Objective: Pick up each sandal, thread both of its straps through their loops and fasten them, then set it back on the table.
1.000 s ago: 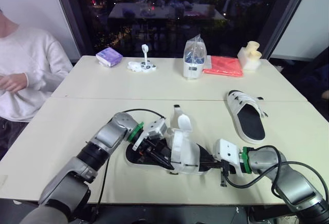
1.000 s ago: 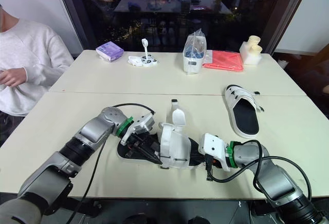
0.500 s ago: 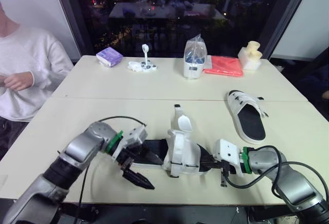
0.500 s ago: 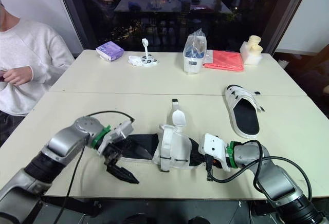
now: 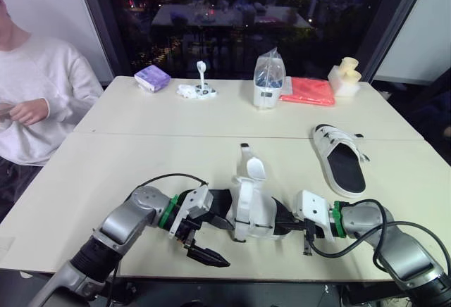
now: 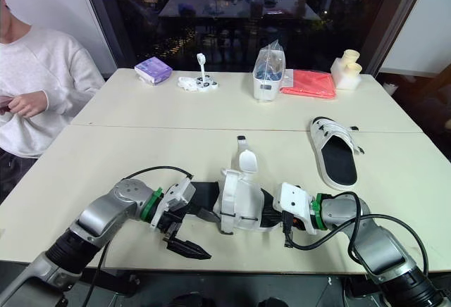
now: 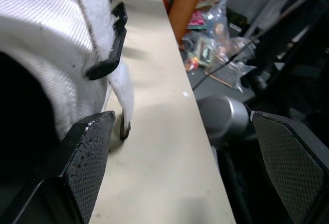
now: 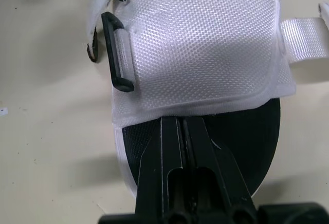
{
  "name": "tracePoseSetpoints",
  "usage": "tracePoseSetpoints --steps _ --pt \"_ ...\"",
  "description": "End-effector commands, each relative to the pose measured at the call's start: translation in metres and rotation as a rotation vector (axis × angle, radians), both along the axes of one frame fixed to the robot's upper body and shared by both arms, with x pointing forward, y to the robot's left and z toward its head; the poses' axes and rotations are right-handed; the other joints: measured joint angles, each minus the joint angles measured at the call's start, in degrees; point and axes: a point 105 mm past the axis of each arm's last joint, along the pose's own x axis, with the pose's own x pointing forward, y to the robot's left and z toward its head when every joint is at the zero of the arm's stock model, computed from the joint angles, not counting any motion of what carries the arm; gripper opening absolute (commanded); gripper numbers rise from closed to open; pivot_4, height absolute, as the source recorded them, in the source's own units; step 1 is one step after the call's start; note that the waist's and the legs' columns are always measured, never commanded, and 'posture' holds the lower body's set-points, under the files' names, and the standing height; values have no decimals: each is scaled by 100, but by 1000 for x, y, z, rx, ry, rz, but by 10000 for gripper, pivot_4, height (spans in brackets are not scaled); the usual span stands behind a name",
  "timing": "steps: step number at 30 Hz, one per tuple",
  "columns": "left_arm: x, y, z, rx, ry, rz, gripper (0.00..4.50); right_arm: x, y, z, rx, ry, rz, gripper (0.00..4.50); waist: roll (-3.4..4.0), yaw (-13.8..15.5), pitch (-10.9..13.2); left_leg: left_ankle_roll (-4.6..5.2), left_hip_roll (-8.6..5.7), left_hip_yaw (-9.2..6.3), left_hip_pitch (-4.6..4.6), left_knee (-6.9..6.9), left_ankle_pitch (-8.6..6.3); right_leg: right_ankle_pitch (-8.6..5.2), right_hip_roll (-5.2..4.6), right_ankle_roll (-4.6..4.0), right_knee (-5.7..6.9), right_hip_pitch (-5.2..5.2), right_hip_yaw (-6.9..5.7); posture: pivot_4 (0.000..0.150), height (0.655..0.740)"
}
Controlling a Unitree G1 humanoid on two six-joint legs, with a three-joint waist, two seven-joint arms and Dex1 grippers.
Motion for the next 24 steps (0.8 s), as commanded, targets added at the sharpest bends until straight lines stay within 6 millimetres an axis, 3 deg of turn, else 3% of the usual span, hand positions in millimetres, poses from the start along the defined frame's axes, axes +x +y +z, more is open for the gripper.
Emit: tracePoseSetpoints --steps 1,8,11,18,24 --pt "4 -9 4 -26 -36 48 44437 -4 -6 -17 -50 66 -21 0 0 1 0 0 0 0 0 0 0 0 0 1 0 0 0 1500 7400" --pt "-3 -19 2 -60 1 58 44437 -5 -6 -17 -52 70 -16 0 0 -2 0 0 0 0 0 -2 0 8 0 14 -1 1 -3 1500 7400" --pt "-3 -20 2 -63 10 61 35695 -4 -6 -17 -53 70 -15 0 0 -8 0 0 0 -1 0 -5 0 8 0 14 -2 0 -5 1500 7400" --pt "-12 -11 4 -40 67 13 509 -2 -6 -16 -53 63 -14 0 0 -14 0 -2 0 0 0 -23 1 10 1 18 -7 -5 -11 1500 7400" --pt "-41 11 14 26 104 -171 509 -1 -6 -16 -53 63 -13 0 2 -19 0 -15 0 0 0 -46 9 10 4 17 -14 -9 -14 1500 7400"
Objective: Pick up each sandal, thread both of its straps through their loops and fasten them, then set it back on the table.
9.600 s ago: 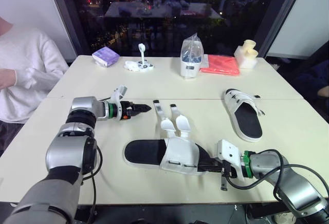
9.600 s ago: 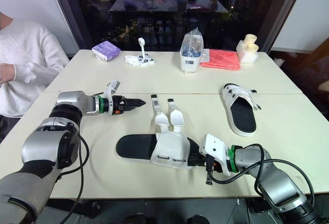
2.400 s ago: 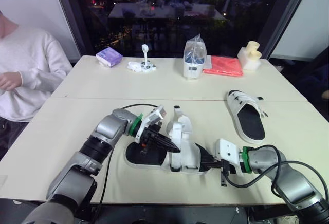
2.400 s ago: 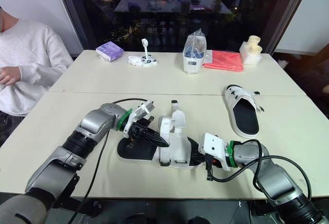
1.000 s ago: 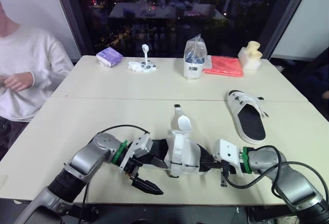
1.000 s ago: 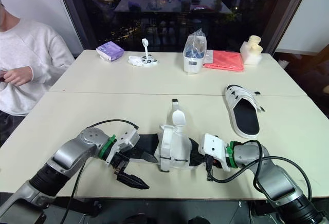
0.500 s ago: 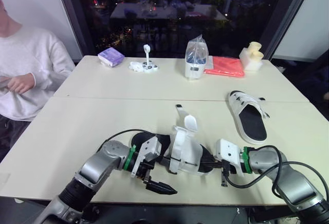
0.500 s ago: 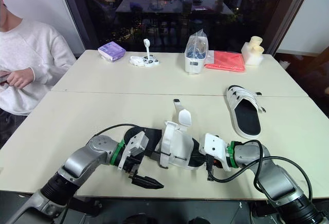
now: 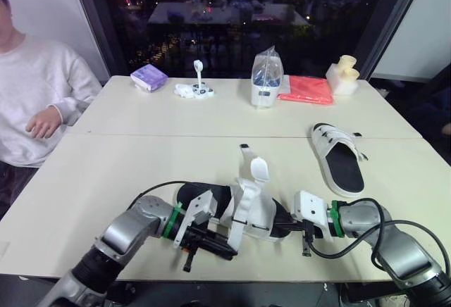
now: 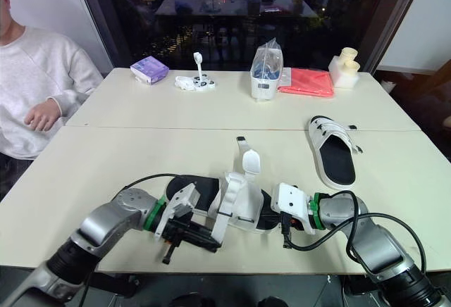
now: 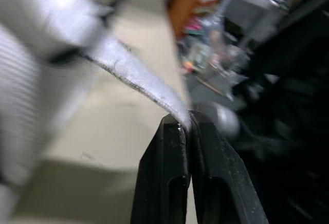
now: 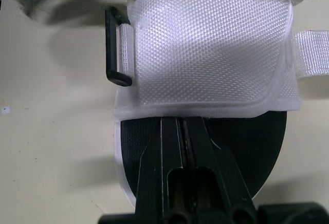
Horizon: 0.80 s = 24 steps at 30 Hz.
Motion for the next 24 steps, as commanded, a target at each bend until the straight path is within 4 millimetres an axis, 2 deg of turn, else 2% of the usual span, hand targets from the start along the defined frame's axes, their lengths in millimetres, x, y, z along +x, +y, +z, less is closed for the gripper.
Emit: tracePoseSetpoints --steps 1,7,12,18,21,24 --pt "-17 2 15 -20 -11 -132 509 -1 -9 -16 -50 57 -39 0 1 1 0 -1 0 0 1 0 0 0 0 0 -1 0 0 1500 7400" --pt "-31 16 24 41 -123 -297 509 0 -11 -17 -53 55 -40 0 3 1 1 -3 0 -1 4 -5 1 -1 3 -2 -3 -2 0 1500 7400" --pt "-24 18 31 50 -275 -359 509 2 -11 -17 -53 50 -40 0 4 5 1 -4 0 -1 3 -12 2 -1 6 -2 -5 -3 -1 1500 7400" --pt "9 12 32 81 -570 -405 509 5 -12 -16 -57 38 -43 0 4 7 1 -7 0 0 3 -11 5 -1 11 -2 -5 0 -3 1500 7400" --pt "32 -5 42 29 -663 -351 509 6 -12 -15 -58 32 -46 0 1 14 2 -5 0 0 3 -8 6 0 14 -2 -5 4 -10 1500 7400" --pt "45 -18 49 -14 -700 -326 509 7 -13 -15 -59 28 -48 0 1 12 1 10 -1 0 2 -5 14 1 15 0 -4 16 -10 1500 7400"
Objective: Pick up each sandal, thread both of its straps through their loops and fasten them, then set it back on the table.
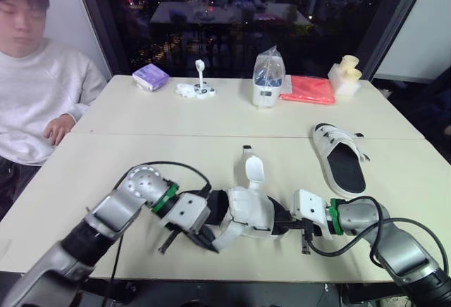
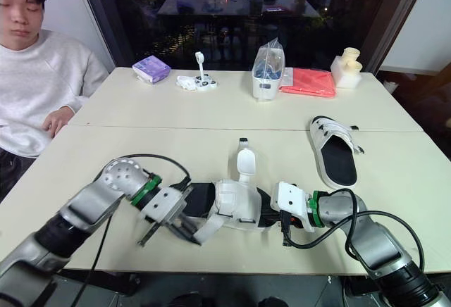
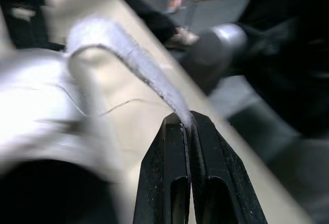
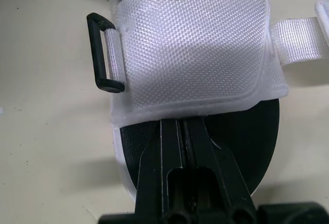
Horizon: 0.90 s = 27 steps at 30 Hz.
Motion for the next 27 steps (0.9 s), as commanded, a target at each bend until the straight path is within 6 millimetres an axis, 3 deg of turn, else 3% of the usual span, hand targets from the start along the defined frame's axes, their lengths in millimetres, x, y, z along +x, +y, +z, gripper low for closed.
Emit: tracePoseSetpoints --steps 1,10,19,23,27 --pt "11 -7 11 -50 -50 8 509 2 -13 -16 -59 41 -60 0 1 -6 -1 2 0 0 -2 0 1 0 0 0 1 6 0 1500 7400" --pt "29 -31 36 -247 255 173 509 3 -14 -14 -60 30 -72 0 -1 0 1 8 -1 0 -3 9 4 1 5 2 8 13 -2 1500 7400" --pt "31 -25 73 -345 763 308 509 4 -15 -14 -65 23 -82 0 -3 8 2 8 -5 -3 -7 9 5 0 6 4 15 11 -4 1500 7400" --pt "29 -20 75 -330 909 317 509 6 -16 -14 -69 19 -83 0 -4 4 3 7 -6 -3 -7 9 6 -2 9 6 15 12 -5 1500 7400" --pt "28 -20 71 -297 934 311 509 6 -16 -13 -72 18 -81 0 -4 0 2 2 -6 -3 -7 9 8 -2 11 7 15 13 -5 1500 7400"
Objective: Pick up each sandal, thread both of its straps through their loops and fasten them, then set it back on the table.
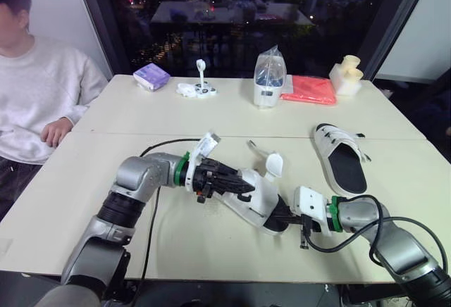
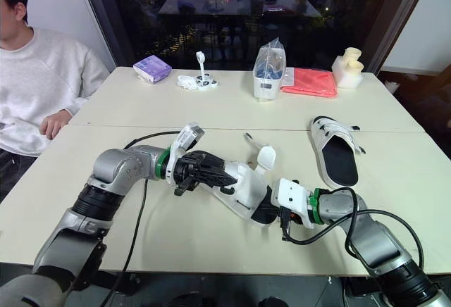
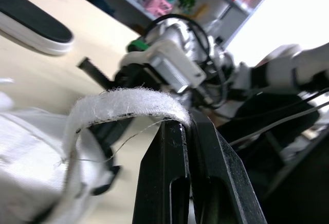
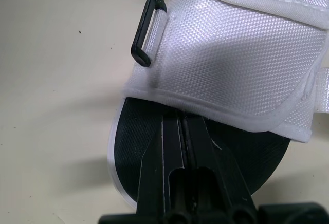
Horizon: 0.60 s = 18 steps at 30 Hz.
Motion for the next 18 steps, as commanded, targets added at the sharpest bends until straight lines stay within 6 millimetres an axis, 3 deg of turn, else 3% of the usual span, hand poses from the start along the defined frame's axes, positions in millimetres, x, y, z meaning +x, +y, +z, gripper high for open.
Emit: tracePoseSetpoints --steps 1,2,5,12,18 --pt "-2 1 19 -55 -50 -42 509 -1 -13 -15 -66 55 -43 0 0 -1 0 -2 0 0 0 0 1 0 0 0 0 0 0 1500 7400" --pt "-2 -1 18 -48 -53 -48 509 -1 -13 -15 -66 54 -43 0 0 0 0 -4 0 0 0 0 2 0 1 0 0 0 0 1500 7400" --pt "5 -7 14 -29 -59 -50 9111 -2 -13 -14 -66 55 -42 0 0 6 0 -8 -1 0 0 0 4 0 1 0 -2 2 -1 1500 7400" --pt "23 -17 7 -18 -73 -27 43619 -5 -14 -17 -68 58 -49 0 1 -2 -1 -14 -2 0 3 -1 8 -1 2 1 -4 5 -3 1500 7400" --pt "53 -31 5 -34 -114 118 44627 -9 -14 -18 -65 61 -62 0 -1 6 -1 -15 -3 -1 3 0 8 -1 0 1 -6 8 -6 1500 7400"
